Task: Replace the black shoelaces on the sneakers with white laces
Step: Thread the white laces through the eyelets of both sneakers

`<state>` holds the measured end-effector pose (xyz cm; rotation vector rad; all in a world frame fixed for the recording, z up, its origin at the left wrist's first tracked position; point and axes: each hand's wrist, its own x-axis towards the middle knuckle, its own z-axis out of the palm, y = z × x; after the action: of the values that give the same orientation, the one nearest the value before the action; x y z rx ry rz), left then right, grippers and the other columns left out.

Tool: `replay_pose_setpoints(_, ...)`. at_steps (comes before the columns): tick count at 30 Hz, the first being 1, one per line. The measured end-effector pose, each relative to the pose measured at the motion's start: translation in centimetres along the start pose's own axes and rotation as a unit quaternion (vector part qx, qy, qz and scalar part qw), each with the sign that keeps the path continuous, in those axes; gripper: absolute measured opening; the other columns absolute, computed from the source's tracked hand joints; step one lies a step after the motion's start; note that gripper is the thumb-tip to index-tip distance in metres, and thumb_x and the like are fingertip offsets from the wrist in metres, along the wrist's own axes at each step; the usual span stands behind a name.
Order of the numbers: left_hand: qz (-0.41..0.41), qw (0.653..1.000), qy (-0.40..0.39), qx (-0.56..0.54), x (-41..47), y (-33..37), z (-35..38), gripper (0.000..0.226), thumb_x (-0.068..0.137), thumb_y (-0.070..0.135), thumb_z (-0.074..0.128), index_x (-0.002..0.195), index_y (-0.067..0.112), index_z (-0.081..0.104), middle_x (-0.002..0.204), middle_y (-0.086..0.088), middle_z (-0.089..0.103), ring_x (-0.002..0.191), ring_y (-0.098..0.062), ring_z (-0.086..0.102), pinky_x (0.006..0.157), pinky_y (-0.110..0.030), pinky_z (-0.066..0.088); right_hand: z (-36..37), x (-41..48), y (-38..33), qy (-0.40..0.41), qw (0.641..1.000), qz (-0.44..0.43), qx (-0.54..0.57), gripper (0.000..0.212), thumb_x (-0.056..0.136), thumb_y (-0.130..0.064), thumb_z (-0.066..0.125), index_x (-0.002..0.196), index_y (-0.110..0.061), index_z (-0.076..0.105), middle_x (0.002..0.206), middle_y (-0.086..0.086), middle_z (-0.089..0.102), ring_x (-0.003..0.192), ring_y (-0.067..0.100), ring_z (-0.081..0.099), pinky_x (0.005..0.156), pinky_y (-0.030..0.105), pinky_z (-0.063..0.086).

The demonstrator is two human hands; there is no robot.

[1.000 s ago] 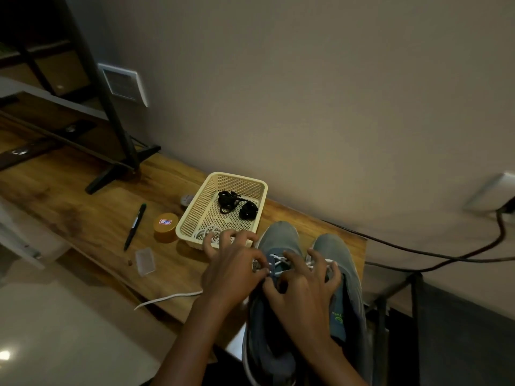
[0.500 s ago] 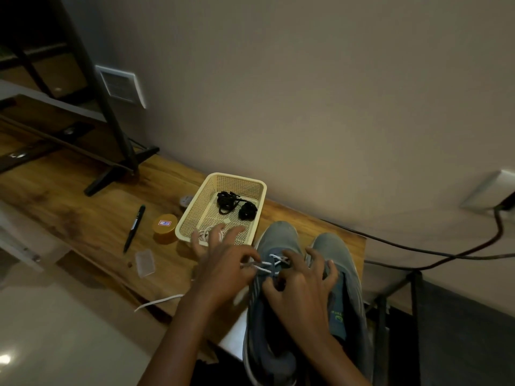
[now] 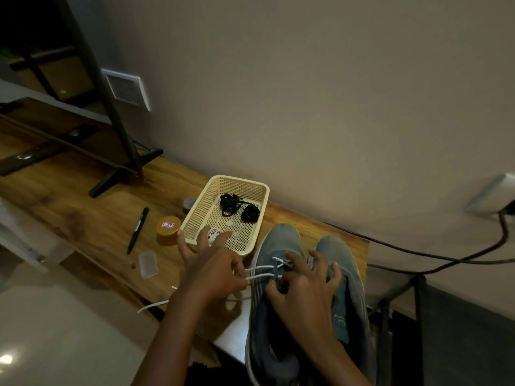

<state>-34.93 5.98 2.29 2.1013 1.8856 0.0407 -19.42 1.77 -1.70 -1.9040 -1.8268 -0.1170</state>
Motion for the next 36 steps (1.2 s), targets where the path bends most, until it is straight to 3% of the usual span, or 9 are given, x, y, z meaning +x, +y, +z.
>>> replay_pose_setpoints(4,0.042,0.999,0.025,-0.018,0.0,2.1,0.4,0.019,0.082,0.055,0.059,0.096,0.044,0.066,0.156,0.016,0.009,0.143,-0.021,-0.015,0.104,-0.060,-0.020,0.0,-0.1,0.1,-0.003,1.000,0.005,-0.003,0.033,0.067,-0.046,0.044,0.047,-0.028,0.061,0.105,-0.008,0.068,0.115,0.033,0.053,0.100,0.050,0.015)
replay_pose_setpoints(8,0.056,0.998,0.041,-0.009,0.1,2.6,1.2,0.017,0.086,0.050,0.056,0.094,0.039,0.067,0.154,0.017,0.017,0.143,-0.018,-0.010,0.105,-0.058,-0.020,0.1,-0.2,0.1,-0.015,1.000,0.007,0.006,0.021,0.064,-0.041,0.057,0.049,-0.027,0.063,0.108,-0.005,0.067,0.117,0.035,0.051,0.100,0.057,0.017)
replay_pose_setpoints(13,0.032,0.997,0.054,-0.054,0.5,1.1,1.0,0.013,0.086,0.043,0.058,0.081,0.035,0.066,0.151,0.020,0.021,0.142,-0.015,-0.005,0.106,-0.057,-0.019,0.0,-0.2,0.2,-0.010,1.000,0.010,0.016,0.023,0.065,-0.041,0.055,0.048,-0.028,0.062,0.108,-0.007,0.066,0.118,0.034,0.049,0.100,0.056,0.017)
replay_pose_setpoints(18,0.061,0.997,0.020,-0.040,0.2,2.5,1.5,0.018,0.085,0.050,0.059,0.094,0.037,0.069,0.153,0.018,0.020,0.143,-0.016,-0.007,0.105,-0.057,-0.021,0.2,-0.1,0.1,-0.017,1.000,0.011,0.010,0.023,0.065,-0.043,0.058,0.047,-0.027,0.061,0.110,-0.005,0.067,0.118,0.034,0.049,0.101,0.052,0.013)
replay_pose_setpoints(25,0.007,0.997,0.052,-0.050,0.5,0.2,0.4,0.015,0.082,0.050,0.062,0.074,0.037,0.064,0.150,0.021,0.022,0.142,-0.016,-0.003,0.107,-0.055,-0.016,-0.1,-0.3,0.2,-0.013,1.000,0.012,0.005,0.022,0.062,-0.040,0.061,0.044,-0.027,0.058,0.108,-0.008,0.067,0.118,0.033,0.049,0.102,0.047,0.011)
replay_pose_setpoints(28,0.004,0.995,0.074,-0.064,0.2,-0.9,0.3,0.013,0.081,0.049,0.064,0.072,0.040,0.059,0.141,0.020,0.030,0.136,-0.013,0.008,0.109,-0.048,-0.006,-0.2,-0.2,0.1,-0.010,1.000,0.011,-0.001,0.023,0.061,-0.042,0.058,0.044,-0.027,0.060,0.107,-0.009,0.067,0.116,0.032,0.051,0.101,0.045,0.012)
replay_pose_setpoints(31,0.042,0.991,0.102,-0.075,0.1,0.1,0.3,0.009,0.081,0.048,0.062,0.082,0.040,0.060,0.120,0.019,0.035,0.121,-0.009,0.022,0.101,-0.037,0.011,-0.1,-0.2,0.0,-0.007,1.000,0.009,0.000,0.022,0.062,-0.042,0.058,0.045,-0.028,0.059,0.106,-0.009,0.067,0.116,0.031,0.050,0.102,0.045,0.012)
replay_pose_setpoints(34,0.095,0.984,0.055,-0.139,0.2,1.8,1.1,0.015,0.087,0.042,0.058,0.100,0.037,0.064,0.110,0.016,0.054,0.110,-0.007,0.044,0.100,-0.034,0.028,-0.1,-0.2,0.0,-0.007,1.000,0.004,0.003,0.020,0.064,-0.044,0.058,0.049,-0.029,0.061,0.108,-0.008,0.067,0.116,0.032,0.051,0.101,0.045,0.012)
replay_pose_setpoints(36,0.106,0.980,0.034,-0.167,0.2,2.3,1.7,0.015,0.089,0.035,0.058,0.101,0.032,0.066,0.103,0.013,0.065,0.098,-0.007,0.056,0.093,-0.034,0.041,0.0,-0.1,0.1,-0.012,1.000,0.003,-0.008,0.023,0.065,-0.046,0.058,0.052,-0.029,0.064,0.108,-0.009,0.067,0.116,0.030,0.050,0.101,0.046,0.013)
